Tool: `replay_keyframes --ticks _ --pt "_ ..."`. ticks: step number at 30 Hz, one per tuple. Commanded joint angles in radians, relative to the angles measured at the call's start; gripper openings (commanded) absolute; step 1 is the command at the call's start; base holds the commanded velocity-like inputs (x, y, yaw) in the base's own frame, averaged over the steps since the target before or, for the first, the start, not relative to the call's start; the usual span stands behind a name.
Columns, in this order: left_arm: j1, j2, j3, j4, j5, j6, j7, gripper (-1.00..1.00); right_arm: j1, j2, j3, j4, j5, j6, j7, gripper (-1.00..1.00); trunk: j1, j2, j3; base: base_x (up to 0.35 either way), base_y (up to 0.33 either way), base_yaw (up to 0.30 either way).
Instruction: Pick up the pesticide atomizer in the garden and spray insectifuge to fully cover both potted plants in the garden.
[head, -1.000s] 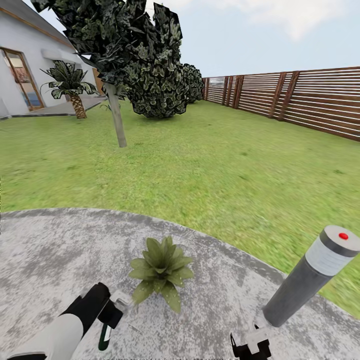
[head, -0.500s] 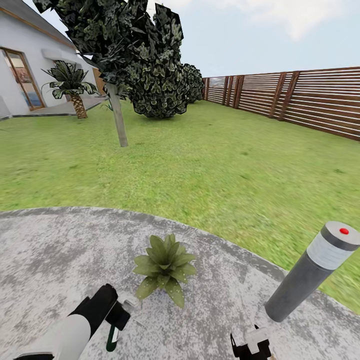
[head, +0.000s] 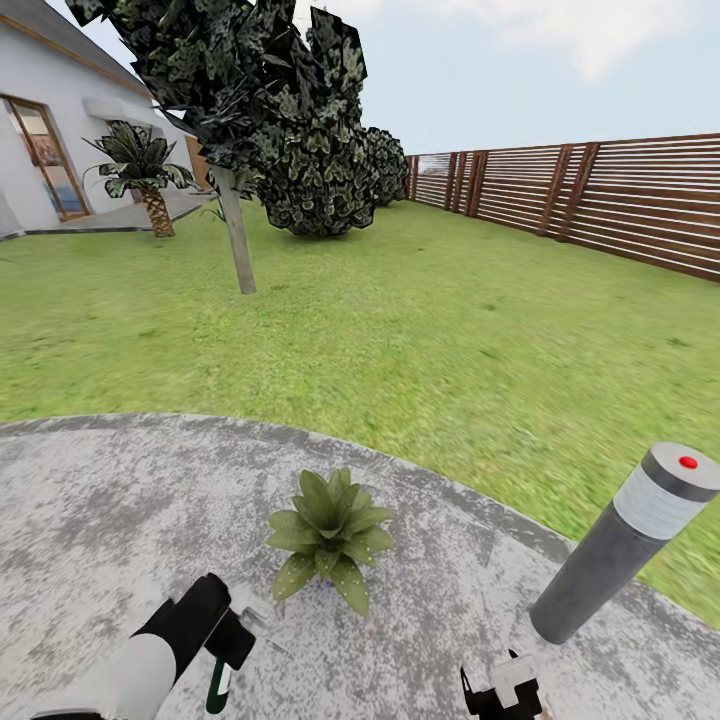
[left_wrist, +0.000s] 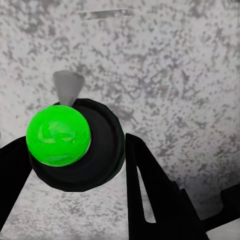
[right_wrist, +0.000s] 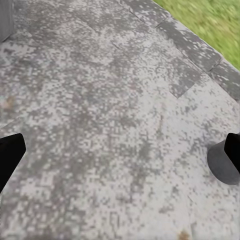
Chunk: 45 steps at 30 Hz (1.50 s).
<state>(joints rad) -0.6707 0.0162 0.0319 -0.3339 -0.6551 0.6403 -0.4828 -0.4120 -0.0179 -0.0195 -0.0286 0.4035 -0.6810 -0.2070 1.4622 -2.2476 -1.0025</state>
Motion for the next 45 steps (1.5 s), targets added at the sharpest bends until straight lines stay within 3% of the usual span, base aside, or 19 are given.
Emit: replay_keyframes --ticks 1,6,8,9,11,13,17,23,24,26,27,31,38,45 --pt "-0.005 0.003 0.003 -0.004 -0.009 0.003 -0.013 -1.0 -0.001 0.0 -0.002 0.001 0.011 -0.002 -0.008 1.0 0.0 0.0 -0.001 0.0 0.0 0.0" --pt "-0.041 0.03 -0.005 -0.029 -0.022 0.011 -0.113 -1.0 -0.001 0.0 -0.002 0.001 0.011 -0.002 -0.008 1.0 0.0 0.0 -0.001 0.0 0.0 0.0" --pt "-0.082 0.034 -0.045 -0.045 -0.062 0.017 -0.164 -1.0 -0.001 0.0 -0.002 0.001 0.011 -0.002 -0.008 1.0 0.0 0.0 -0.001 0.0 0.0 0.0" --pt "-0.102 0.035 -0.071 -0.049 -0.104 0.021 -0.214 -1.0 -0.001 0.0 -0.002 0.001 0.011 -0.002 -0.008 1.0 0.0 0.0 -0.001 0.0 0.0 0.0" --pt "-0.142 0.047 -0.086 -0.053 -0.164 0.027 -0.308 -1.0 -0.001 0.0 -0.002 0.001 0.011 -0.002 -0.008 1.0 0.0 0.0 -0.001 0.0 0.0 0.0" --pt "-0.192 0.058 -0.089 -0.06 -0.184 0.031 -0.353 -1.0 -0.001 0.0 -0.002 0.0 0.011 -0.002 -0.009 1.0 0.0 0.0 -0.001 0.0 0.0 0.0" --pt "-0.226 0.059 -0.09 -0.067 -0.187 0.032 -0.37 -1.0 -0.001 0.0 -0.002 0.0 0.011 -0.002 -0.009 1.0 0.0 0.0 -0.001 0.0 0.0 0.0" --pt "-0.224 0.053 -0.097 -0.066 -0.189 0.032 -0.422 -1.0 -0.001 0.0 -0.002 -0.001 0.011 -0.002 -0.009 1.0 0.0 0.0 -0.001 0.0 0.0 0.0" --pt "-0.22 0.054 -0.106 -0.066 -0.189 0.032 -0.423 -1.0 -0.001 0.0 -0.002 -0.001 0.011 -0.002 -0.009 1.0 0.0 0.0 -0.001 0.0 0.0 0.0" --pt "-0.213 0.058 -0.167 -0.056 -0.185 0.032 -0.424 -1.0 -0.001 0.0 -0.002 0.0 0.011 -0.002 -0.009 1.0 0.0 0.0 -0.001 0.0 0.0 0.0" --pt "-0.215 0.058 -0.172 -0.06 -0.184 0.034 -0.424 -1.0 -0.001 0.0 -0.002 0.0 0.012 -0.002 -0.009 1.0 0.0 0.0 -0.001 0.0 0.0 0.0" --pt "-0.227 0.056 -0.176 -0.066 -0.186 0.083 -0.424 -1.0 -0.001 0.0 -0.002 0.001 0.012 -0.002 -0.009 1.0 0.0 0.0 -0.001 0.0 0.0 0.0" --pt "-0.234 0.042 -0.176 -0.08 -0.187 0.096 -0.425 -1.0 -0.001 0.0 -0.002 0.0 0.012 -0.002 -0.009 1.0 0.0 0.0 -0.001 0.02 0.012 0.0" --pt "-0.264 0.063 -0.176 -0.108 -0.185 0.134 -0.424 -1.0 -0.001 0.0 -0.002 0.0 0.011 -0.002 -0.009 1.0 0.0 0.0 -0.001 0.01 0.006 0.0"
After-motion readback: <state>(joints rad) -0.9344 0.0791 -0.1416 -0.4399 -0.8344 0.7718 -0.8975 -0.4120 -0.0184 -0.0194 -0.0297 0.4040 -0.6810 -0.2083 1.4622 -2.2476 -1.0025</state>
